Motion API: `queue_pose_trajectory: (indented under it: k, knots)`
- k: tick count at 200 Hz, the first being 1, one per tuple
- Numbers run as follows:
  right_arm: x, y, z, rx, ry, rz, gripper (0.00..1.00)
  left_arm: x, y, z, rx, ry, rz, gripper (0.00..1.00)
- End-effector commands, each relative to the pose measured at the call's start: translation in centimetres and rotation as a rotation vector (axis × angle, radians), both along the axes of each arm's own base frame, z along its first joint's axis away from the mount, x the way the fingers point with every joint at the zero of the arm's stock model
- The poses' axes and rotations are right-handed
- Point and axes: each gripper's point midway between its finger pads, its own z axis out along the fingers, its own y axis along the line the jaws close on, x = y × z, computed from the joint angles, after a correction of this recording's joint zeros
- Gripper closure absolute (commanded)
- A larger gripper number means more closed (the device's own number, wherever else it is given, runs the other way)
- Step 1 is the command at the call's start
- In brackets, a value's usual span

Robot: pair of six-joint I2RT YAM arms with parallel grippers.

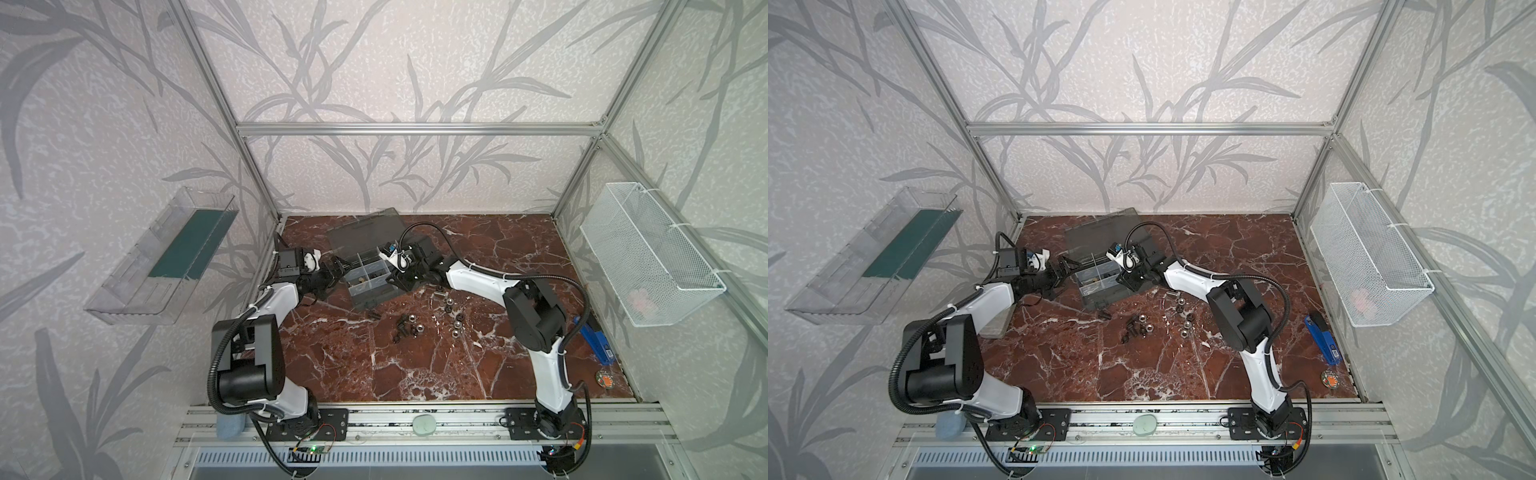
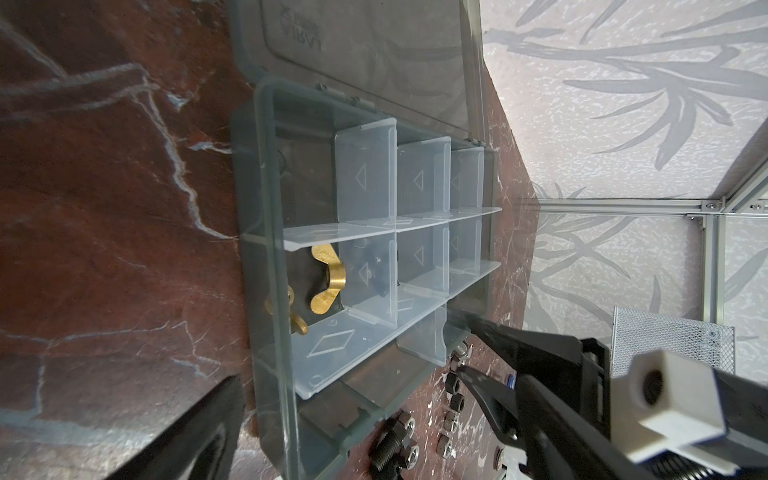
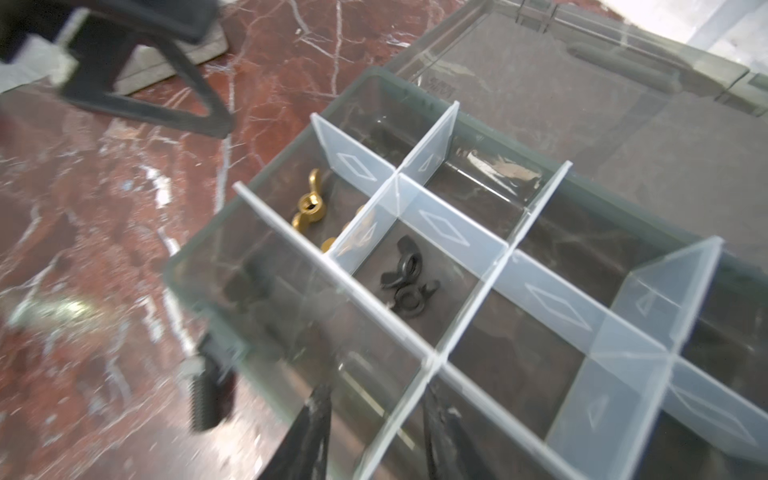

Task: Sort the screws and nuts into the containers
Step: 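Move the right gripper back to the last black wing nut on the table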

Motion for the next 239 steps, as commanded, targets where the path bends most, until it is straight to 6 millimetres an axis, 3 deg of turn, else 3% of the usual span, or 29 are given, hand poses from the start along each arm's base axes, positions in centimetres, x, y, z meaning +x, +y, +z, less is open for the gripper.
queue_pose_trajectory:
  k: [1,33,86,138,189,239]
  knots:
    - [-1.8,-0.1,4.4,0.079,-0.064,0.055,0.60,0.0,0.1,0.3,-0.009,-0.007,0.002,0.01]
    - [-4.8,-1.2,4.1,0.075,-0.020,0.081,0.58,0.0,0.1,0.2,-0.011,-0.003,0.004,0.01]
    - [-9.7,-2.5,0.8,-0.015,0.041,0.130,0.56,-0.1,0.0,0.1,-0.013,-0.001,0.001,0.00]
    - [-14.3,-2.8,-1.9,-0.081,0.025,0.283,0.54,-0.2,0.0,0.1,-0.014,0.001,-0.002,0.01]
    - [-17.0,-1.8,-3.4,-0.099,0.020,0.404,0.53,-0.4,0.0,0.2,-0.013,0.000,0.001,0.00]
    - [-18.1,-1.2,-5.3,-0.167,0.030,0.470,0.53,-0.4,0.0,0.2,-0.008,0.000,0.000,0.00]
